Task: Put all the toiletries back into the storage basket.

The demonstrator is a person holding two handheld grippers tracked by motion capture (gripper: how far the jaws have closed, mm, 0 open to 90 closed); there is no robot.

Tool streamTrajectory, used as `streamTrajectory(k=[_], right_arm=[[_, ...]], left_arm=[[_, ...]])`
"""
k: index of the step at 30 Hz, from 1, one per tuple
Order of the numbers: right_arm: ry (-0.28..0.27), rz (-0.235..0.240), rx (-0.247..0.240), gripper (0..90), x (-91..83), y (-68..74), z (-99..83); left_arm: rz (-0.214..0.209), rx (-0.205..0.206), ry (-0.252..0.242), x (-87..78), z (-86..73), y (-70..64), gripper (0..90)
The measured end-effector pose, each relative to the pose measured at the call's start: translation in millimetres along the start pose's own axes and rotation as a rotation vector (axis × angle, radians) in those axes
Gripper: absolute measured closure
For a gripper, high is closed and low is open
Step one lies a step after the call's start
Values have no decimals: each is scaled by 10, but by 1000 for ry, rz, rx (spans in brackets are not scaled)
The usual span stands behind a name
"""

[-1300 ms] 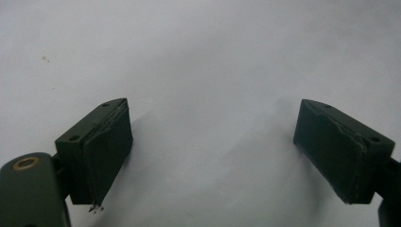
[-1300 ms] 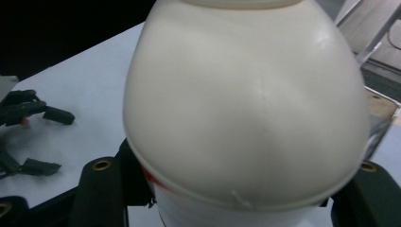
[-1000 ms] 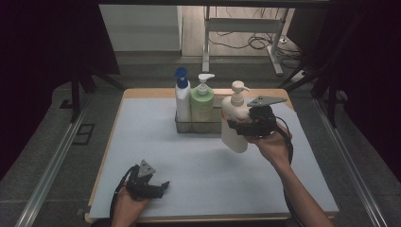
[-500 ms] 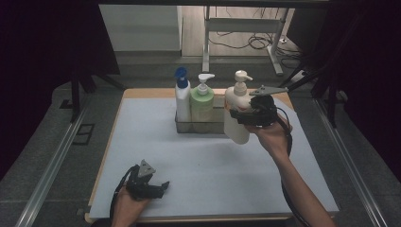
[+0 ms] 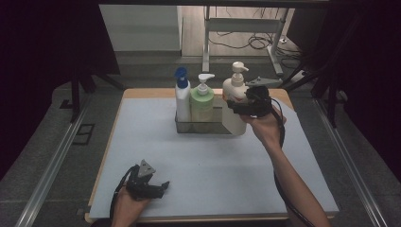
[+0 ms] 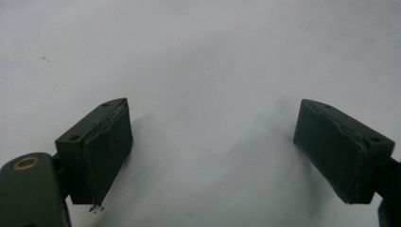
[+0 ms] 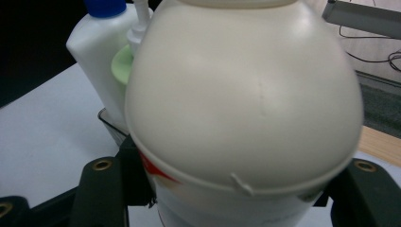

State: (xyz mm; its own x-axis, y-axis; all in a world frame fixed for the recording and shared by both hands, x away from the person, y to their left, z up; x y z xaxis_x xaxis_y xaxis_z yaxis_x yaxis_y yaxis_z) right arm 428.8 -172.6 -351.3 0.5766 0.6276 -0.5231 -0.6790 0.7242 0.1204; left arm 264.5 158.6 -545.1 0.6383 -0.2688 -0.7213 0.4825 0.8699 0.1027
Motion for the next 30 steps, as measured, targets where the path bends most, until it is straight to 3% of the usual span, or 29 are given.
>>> streamTrajectory(k=[30], right_arm=[[-44, -72, 39, 371, 467, -314, 172]], left_arm=[[-1, 2, 5, -4, -1, 2, 124]])
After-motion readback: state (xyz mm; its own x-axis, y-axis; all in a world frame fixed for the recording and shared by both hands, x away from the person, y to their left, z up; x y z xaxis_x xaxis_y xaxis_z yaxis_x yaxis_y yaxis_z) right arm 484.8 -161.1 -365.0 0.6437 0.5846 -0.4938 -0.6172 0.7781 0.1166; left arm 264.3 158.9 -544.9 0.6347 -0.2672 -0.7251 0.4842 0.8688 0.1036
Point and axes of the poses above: each handheld gripper's, and its own axes: x roughly forward along the jaws, z roughly out of its top, y roughly to its left, the point moved 3 cm from there along x, roughly forward along the jaws, and after that the axes turned 11 degrees about z, right-handed, at the moved point
